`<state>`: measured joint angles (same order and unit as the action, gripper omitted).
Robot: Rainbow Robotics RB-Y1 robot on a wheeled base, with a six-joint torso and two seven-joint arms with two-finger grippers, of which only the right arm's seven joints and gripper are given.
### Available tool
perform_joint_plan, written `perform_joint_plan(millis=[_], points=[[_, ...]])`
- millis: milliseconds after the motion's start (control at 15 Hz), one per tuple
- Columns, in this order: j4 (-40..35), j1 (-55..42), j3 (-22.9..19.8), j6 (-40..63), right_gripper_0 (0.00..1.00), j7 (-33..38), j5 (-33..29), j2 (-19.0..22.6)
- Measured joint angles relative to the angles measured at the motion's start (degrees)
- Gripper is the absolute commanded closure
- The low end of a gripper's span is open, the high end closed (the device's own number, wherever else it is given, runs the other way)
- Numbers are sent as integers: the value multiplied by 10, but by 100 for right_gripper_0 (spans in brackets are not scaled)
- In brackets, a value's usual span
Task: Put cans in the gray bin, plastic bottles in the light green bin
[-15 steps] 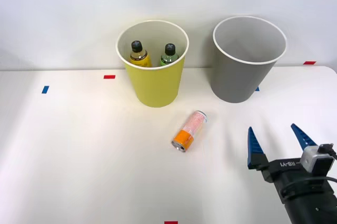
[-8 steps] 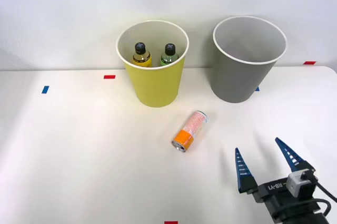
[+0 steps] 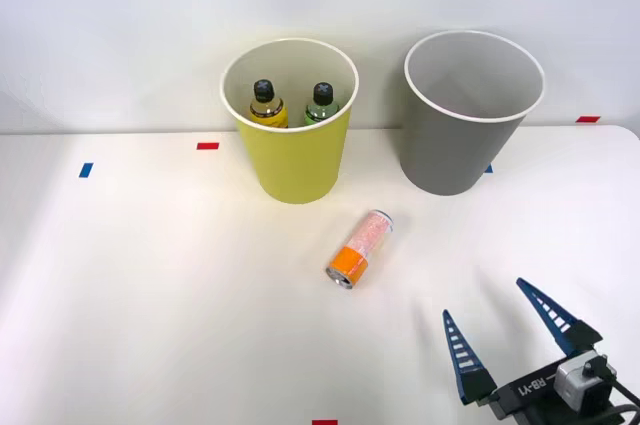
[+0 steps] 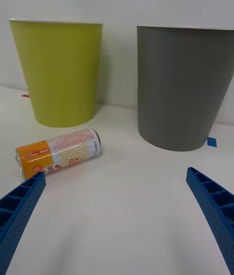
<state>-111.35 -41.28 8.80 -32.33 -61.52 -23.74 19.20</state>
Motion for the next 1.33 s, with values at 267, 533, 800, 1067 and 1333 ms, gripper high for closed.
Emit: perform_joint_plan(millis=[267, 533, 800, 1067, 1333], points=[[0, -48, -6, -22, 0, -20, 11, -4], [1, -86, -7, -38, 0, -55, 32, -24], [28, -108, -8, -55, 0, -154, 77, -67], [78, -89, -27, -90, 0, -173, 85, -89], [78, -95, -28, -95, 0, -173, 85, -88]])
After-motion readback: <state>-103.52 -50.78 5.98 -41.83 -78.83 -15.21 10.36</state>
